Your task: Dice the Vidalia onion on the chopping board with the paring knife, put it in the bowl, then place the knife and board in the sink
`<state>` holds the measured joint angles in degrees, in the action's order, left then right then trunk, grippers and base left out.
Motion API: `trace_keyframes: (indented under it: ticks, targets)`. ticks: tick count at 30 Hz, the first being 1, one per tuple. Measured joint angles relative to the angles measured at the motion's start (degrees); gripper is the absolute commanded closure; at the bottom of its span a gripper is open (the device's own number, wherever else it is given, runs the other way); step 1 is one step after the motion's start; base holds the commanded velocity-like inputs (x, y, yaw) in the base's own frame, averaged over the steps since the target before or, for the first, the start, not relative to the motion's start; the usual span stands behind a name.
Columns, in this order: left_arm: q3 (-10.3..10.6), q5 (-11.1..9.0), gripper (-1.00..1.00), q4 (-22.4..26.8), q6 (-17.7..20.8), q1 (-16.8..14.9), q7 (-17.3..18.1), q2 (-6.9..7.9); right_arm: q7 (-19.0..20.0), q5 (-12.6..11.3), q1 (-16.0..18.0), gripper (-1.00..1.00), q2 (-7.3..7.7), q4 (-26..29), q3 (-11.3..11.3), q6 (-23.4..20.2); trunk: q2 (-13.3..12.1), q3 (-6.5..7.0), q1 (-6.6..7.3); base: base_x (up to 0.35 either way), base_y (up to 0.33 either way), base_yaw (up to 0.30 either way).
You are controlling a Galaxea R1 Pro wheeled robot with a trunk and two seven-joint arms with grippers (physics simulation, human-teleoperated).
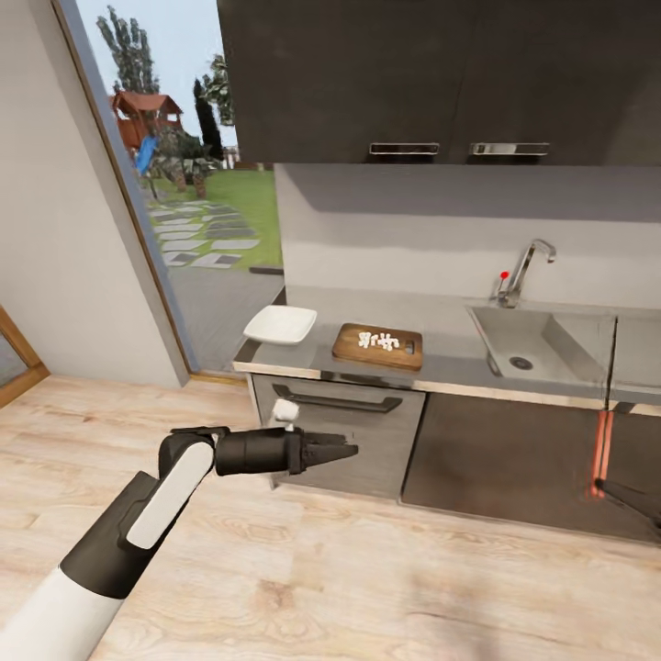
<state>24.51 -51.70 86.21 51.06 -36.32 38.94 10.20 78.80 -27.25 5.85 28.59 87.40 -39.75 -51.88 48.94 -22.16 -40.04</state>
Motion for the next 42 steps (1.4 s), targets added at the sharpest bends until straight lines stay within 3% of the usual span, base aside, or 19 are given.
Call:
trace_keyframes:
  ticks: [1,4,13,14,17,20,24,29,32,34,39,42]
  targets:
    - [0.12,1.77,-1.0,0.0,-0.85,0.01,-1.75,-2.2,-0.2,-1.82,0.0,1.0,1.19,-0.78,-0.08,0.02,0.01,0.0,0.03,0.219,-0.232,0.0]
    - [0.21,3.72,-1.0,-0.01,-1.23,0.0,-3.05,-4.63,-0.54,-2.51,0.0,1.0,1.65,-1.19,-0.13,-0.03,0.0,0.0,0.01,0.23,-0.246,0.0]
    - [0.33,4.21,-1.0,-0.01,-1.35,0.0,-3.56,-6.94,-3.62,-2.08,0.03,1.0,1.28,0.08,0.67,-2.53,0.0,0.0,0.01,0.237,-0.256,0.0]
    - [0.34,4.19,-1.0,-0.06,-1.31,-0.01,-3.61,-7.45,-3.64,-1.88,0.02,1.0,1.33,0.32,3.53,-2.74,0.0,0.0,0.01,0.238,-0.258,0.0]
    - [0.34,4.07,-1.0,-0.15,-1.28,-0.01,-3.67,-8.15,-3.85,-0.57,0.04,1.0,1.52,0.24,8.92,-3.08,0.0,0.0,0.01,0.238,-0.258,0.0]
    - [0.34,3.78,-1.0,-0.17,-1.27,-0.01,-3.87,-8.68,-4.01,0.63,0.06,1.0,1.7,0.59,11.54,-5.52,0.0,0.0,0.01,0.238,-0.258,0.0]
    - [0.34,3.63,-1.0,-0.18,-1.27,0.0,-3.98,-9.16,-3.94,0.7,0.08,1.0,1.78,1.03,11.17,-7.81,0.0,0.0,0.01,0.238,-0.258,0.0]
    - [0.34,3.59,-1.0,-0.18,-1.27,0.0,-3.97,-9.37,-3.54,0.41,0.08,1.0,1.13,1.84,6.11,-7.8,0.0,0.0,0.01,0.238,-0.257,0.0]
    - [0.63,3.43,-1.0,-0.18,-1.22,0.0,-3.69,-9.49,-2.98,0.25,0.08,1.0,0.93,2.24,5.17,-7.25,0.0,0.0,0.01,0.238,-0.257,0.0]
    - [3.14,2.47,-1.0,-0.18,-1.18,-0.01,-3.6,-10.22,-1.78,0.16,0.04,1.0,1.44,2.39,6.98,-6.41,0.0,0.0,0.01,0.238,-0.257,0.0]
    - [4.52,2.02,-1.0,-0.17,-1.18,-0.09,-3.45,-10.5,-1.37,0.13,0.38,1.0,2.51,2.43,11.21,-6.56,0.0,0.0,0.01,0.238,-0.257,0.0]
    - [4.59,2.0,-1.0,-0.17,-1.13,-0.1,-3.33,-10.4,-1.33,-0.14,3.71,1.0,2.58,2.22,14.05,-6.85,0.0,0.0,0.01,0.238,-0.257,0.0]
